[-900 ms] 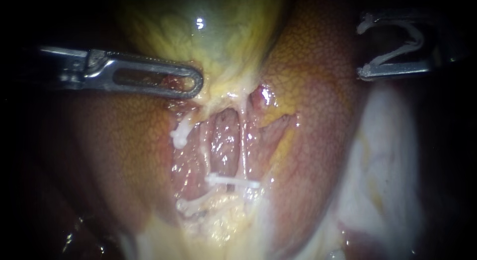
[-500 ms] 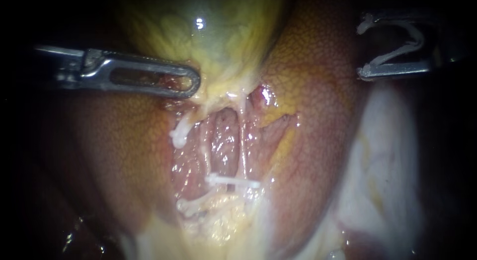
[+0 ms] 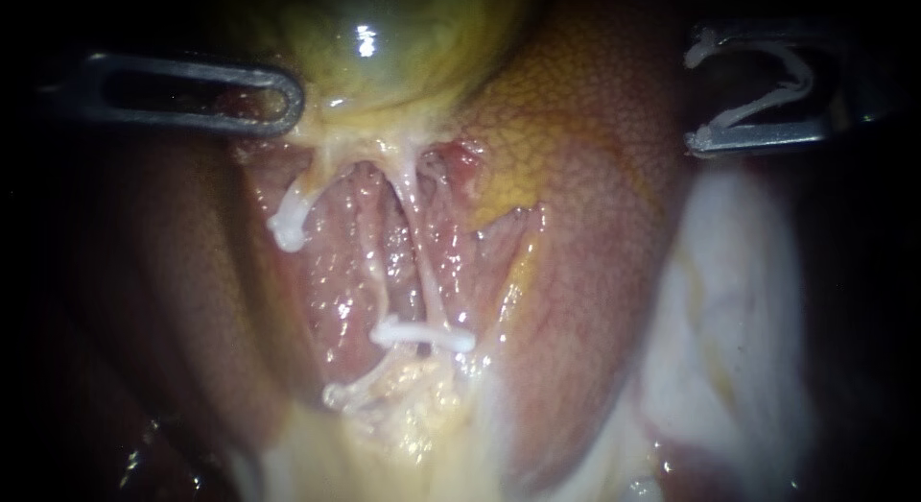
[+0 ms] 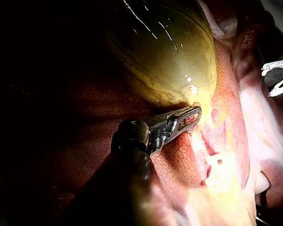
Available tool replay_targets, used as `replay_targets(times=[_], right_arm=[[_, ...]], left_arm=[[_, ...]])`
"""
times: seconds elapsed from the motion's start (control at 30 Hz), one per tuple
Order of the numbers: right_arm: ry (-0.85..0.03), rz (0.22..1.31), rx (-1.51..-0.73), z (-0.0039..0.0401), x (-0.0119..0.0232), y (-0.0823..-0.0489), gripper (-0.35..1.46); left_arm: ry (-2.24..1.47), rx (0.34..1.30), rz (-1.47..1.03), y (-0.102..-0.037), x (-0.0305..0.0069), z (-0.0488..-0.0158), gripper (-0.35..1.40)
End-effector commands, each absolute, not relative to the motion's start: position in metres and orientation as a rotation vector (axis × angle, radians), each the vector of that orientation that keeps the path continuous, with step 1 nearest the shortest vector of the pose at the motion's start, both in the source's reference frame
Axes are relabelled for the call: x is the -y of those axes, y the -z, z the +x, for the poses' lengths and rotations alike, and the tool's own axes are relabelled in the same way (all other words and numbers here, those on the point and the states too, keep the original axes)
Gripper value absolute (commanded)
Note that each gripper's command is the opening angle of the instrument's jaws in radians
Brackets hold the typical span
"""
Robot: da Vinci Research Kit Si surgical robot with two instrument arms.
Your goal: Clipping second clip right tube
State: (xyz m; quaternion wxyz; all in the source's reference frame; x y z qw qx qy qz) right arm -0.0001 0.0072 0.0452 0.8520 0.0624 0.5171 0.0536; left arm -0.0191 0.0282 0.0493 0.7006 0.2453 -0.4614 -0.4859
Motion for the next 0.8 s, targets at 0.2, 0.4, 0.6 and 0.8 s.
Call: replay_targets(times=[0.2,0.4,0.6,0.8], right_arm=[[-0.227,0.248,-1.119,0.0027,-0.0051,-0.0460,0.50],[-0.327,0.369,-1.140,0.0061,-0.0025,-0.0473,0.50],[-0.377,0.448,-1.151,0.0090,-0.0002,-0.0488,0.50],[-0.394,0.524,-1.163,0.0113,0.0018,-0.0504,0.49]], left_arm=[[1.082,1.028,0.545,-0.0494,-0.0282,-0.0191,-0.35],[1.082,1.028,0.545,-0.0494,-0.0282,-0.0191,-0.35],[1.082,1.028,0.545,-0.0494,-0.0282,-0.0191,-0.35],[1.082,1.028,0.545,-0.0494,-0.0282,-0.0191,-0.35]])
